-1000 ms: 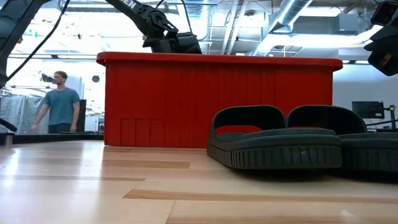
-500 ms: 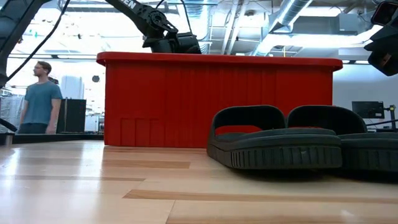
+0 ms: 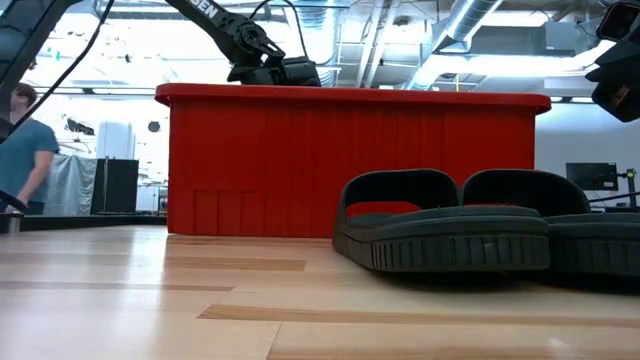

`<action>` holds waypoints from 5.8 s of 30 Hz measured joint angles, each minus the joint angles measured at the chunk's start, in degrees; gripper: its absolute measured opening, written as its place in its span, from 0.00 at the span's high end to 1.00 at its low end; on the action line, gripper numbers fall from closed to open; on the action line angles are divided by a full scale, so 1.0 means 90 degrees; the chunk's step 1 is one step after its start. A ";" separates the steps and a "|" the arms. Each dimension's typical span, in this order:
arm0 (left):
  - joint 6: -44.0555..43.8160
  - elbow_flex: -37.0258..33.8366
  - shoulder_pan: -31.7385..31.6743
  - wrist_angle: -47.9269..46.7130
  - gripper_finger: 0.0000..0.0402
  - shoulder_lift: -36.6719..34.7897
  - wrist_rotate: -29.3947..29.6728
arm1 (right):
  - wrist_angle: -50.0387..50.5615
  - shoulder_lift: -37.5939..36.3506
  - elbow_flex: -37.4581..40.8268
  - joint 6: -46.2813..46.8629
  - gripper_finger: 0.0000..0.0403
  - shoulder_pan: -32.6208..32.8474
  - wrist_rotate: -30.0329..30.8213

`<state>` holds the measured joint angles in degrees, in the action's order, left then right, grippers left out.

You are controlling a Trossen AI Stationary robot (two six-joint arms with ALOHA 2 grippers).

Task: Pick and place slides into bin
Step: Put the left slide into the bin, then put the right slide into the bin

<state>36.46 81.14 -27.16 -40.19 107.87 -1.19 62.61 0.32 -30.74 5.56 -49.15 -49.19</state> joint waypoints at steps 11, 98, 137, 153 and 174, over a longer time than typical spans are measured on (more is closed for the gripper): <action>-0.0001 0.0000 0.0000 0.0032 1.00 0.0000 0.0000 | 0.0000 0.0000 -0.0001 0.0001 0.81 -0.0001 -0.0001; -0.0198 -0.0005 0.0005 0.0411 0.56 0.0000 -0.0165 | -0.0001 0.0000 -0.0002 0.0002 0.81 0.0000 -0.0002; -0.0335 0.0001 0.0177 0.0334 0.56 0.0000 -0.0146 | -0.0002 -0.0001 -0.0001 0.0001 0.81 0.0000 -0.0002; -0.0250 0.1914 0.0194 -0.1428 0.56 0.0002 0.0294 | 0.0000 -0.0002 0.0000 0.0000 0.81 -0.0002 0.0000; -0.1005 0.4937 0.0118 -0.4255 0.56 -0.0290 -0.2250 | -0.0002 0.0000 -0.0001 0.0000 0.81 0.0000 -0.0001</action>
<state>27.41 125.58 -26.10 -78.49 105.27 -21.44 62.59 0.32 -30.75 5.56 -49.15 -49.20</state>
